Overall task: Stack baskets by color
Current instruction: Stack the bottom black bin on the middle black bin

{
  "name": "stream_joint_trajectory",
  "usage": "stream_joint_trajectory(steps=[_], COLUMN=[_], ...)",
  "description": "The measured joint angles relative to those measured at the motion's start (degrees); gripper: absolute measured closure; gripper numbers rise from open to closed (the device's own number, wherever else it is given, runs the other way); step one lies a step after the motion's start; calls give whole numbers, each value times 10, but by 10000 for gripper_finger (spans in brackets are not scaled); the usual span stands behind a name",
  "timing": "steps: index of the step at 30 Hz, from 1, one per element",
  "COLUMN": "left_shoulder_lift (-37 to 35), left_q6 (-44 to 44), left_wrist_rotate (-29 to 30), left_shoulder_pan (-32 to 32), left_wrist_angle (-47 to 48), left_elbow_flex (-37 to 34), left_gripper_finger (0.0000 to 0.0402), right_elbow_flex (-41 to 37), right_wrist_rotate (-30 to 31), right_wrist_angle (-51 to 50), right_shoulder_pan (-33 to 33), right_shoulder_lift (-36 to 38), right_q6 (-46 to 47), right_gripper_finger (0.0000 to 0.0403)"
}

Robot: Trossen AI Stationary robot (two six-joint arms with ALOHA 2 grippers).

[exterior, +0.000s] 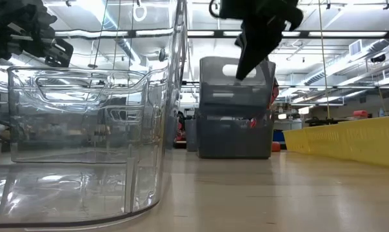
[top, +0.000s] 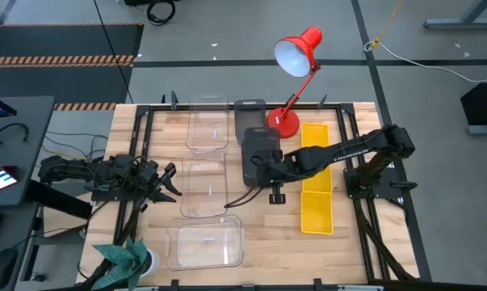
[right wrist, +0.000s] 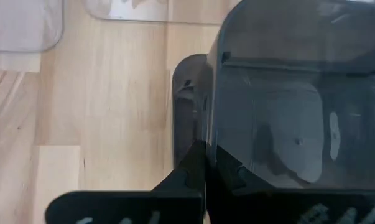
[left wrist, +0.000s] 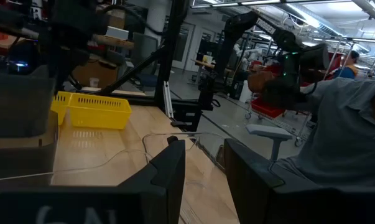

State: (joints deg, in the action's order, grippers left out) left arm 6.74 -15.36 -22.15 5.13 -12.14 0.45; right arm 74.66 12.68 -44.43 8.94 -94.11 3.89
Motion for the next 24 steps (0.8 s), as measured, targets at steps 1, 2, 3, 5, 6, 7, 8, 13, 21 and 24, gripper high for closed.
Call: stream_joint_trajectory(steps=[1, 2, 3, 5, 6, 7, 8, 13, 21, 24], left_shoulder_lift=[0, 0, 0, 0, 0, 0, 0, 0, 0, 0], left_q6=[0, 0, -1, 0, 0, -1, 0, 0, -1, 0], left_wrist_rotate=[0, 0, 0, 0, 0, 0, 0, 0, 0, 0], left_shoulder_pan=[0, 0, 0, 0, 0, 0, 0, 0, 0, 0], left_wrist_angle=[0, 0, 0, 0, 0, 0, 0, 0, 0, -3], left_elbow_flex=[0, 0, 0, 0, 0, 0, 0, 0, 0, 0], left_gripper_finger=[285, 285, 285, 285, 285, 285, 285, 285, 285, 285], right_elbow_flex=[-7, -13, -17, -22, -24, -25, -25, -25, -25, -25], right_wrist_rotate=[-7, -12, -19, -32, -39, -40, -44, -68, -98, -110], right_wrist_angle=[9, 17, 24, 29, 29, 34, 40, 53, 67, 80], right_shoulder_pan=[-3, -5, -8, -11, -12, -13, -13, -12, -2, 5], right_shoulder_lift=[0, 0, -2, -5, -6, -9, -11, -16, -39, -45], right_q6=[0, 1, 2, 7, 9, 11, 15, 32, 81, 100], right_gripper_finger=[400, 400, 400, 400, 400, 400, 400, 400, 394, 379])
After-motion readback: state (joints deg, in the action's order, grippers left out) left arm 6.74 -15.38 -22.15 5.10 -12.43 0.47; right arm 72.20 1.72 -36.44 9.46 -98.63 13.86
